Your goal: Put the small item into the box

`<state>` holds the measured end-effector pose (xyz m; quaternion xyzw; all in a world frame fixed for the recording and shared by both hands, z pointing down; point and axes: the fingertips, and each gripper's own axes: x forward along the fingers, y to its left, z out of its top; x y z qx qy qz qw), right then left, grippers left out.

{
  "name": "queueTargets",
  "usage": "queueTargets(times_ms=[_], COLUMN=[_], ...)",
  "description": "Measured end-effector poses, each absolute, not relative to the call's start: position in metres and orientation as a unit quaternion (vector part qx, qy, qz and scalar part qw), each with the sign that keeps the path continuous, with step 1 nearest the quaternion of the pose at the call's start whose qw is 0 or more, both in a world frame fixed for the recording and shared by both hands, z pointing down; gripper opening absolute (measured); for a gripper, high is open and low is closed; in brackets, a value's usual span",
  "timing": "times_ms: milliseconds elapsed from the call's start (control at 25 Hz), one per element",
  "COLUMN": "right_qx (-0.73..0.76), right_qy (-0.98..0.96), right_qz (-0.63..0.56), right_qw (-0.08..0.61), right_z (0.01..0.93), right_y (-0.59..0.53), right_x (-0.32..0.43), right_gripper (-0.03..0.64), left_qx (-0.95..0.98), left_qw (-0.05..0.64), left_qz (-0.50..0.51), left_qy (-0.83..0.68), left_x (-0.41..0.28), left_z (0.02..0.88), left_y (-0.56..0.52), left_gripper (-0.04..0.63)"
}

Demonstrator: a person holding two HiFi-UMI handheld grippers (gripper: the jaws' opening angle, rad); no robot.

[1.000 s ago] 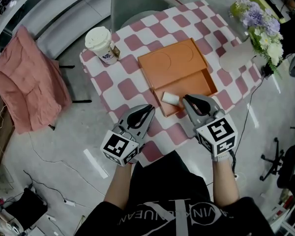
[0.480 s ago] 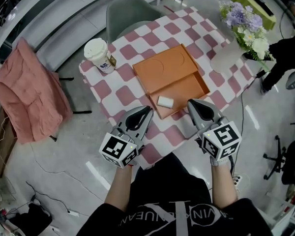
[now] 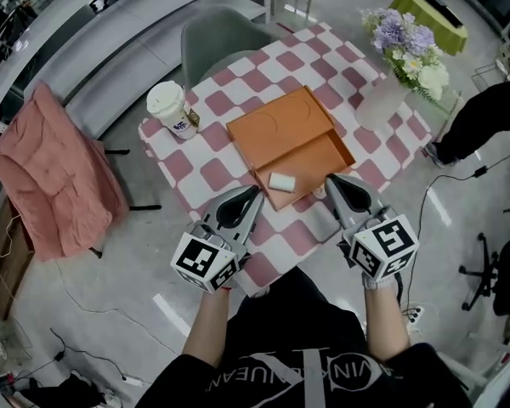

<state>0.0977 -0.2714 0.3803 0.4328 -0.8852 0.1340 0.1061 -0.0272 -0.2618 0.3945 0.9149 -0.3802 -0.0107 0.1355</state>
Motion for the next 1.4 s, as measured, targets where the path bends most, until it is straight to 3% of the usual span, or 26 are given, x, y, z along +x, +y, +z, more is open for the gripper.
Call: queueTargets(times_ms=[1400], right_qx=[0.459], right_qy=[-0.882], right_qz=[0.1], right_qw=[0.04], right_z=[0.329], right_y=[-0.27], right_x=[0.104], right_gripper=[0.006], left_qx=[0.914], left_qw=[0.086], left_qz=[-0.025], left_qy=[-0.395], left_x=[-0.045], left_z=[0.338], left_y=[-0.276], left_gripper=[0.018])
